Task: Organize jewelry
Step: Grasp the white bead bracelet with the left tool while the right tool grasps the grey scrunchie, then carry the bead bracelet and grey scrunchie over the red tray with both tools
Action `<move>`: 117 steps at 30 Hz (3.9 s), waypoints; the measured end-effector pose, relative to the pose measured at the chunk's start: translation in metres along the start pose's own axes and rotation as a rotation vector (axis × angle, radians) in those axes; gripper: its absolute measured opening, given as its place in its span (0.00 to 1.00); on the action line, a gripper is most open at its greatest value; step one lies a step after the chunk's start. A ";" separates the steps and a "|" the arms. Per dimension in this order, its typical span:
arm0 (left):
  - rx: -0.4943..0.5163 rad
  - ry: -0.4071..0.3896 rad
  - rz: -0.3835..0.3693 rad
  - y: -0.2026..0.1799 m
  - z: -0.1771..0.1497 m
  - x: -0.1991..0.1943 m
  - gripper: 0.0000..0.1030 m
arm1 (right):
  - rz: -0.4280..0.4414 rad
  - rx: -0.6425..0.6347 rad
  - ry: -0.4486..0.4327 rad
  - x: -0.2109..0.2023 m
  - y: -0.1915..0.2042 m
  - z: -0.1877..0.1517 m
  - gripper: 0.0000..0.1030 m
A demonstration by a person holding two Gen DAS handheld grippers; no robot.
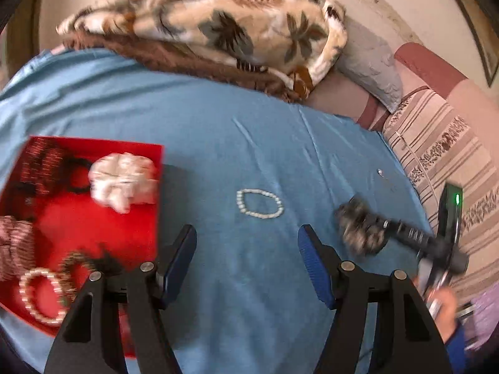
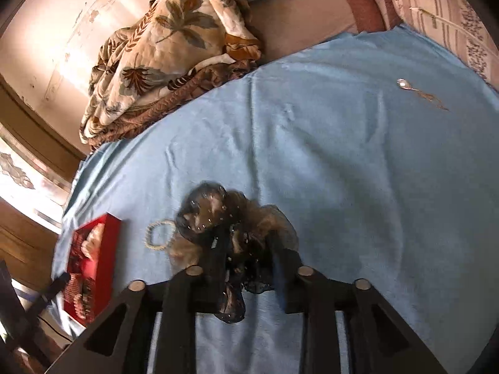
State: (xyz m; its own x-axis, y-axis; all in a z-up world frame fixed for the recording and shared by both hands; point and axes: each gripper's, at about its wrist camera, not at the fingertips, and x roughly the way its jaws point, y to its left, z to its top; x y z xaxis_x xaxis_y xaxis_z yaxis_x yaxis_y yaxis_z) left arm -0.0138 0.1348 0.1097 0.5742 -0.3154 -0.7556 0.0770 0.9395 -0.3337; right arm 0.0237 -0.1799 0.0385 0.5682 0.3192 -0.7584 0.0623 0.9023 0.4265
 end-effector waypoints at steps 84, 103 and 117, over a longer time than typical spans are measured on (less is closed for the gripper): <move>0.031 -0.265 0.266 0.085 -0.045 -0.207 0.05 | -0.032 -0.116 -0.040 -0.043 0.047 -0.126 0.21; -0.105 -0.204 0.123 0.133 -0.016 -0.137 0.05 | 0.031 -0.218 -0.044 -0.062 0.129 -0.108 0.21; -0.158 -0.147 0.107 0.187 0.011 -0.058 0.05 | 0.038 -0.367 0.007 -0.015 0.226 -0.103 0.22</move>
State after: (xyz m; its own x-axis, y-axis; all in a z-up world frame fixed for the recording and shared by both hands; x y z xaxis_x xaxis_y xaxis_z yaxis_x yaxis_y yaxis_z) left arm -0.0237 0.3306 0.0968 0.6855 -0.1814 -0.7051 -0.1128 0.9303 -0.3490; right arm -0.0550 0.0489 0.0955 0.5584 0.3557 -0.7494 -0.2584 0.9331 0.2503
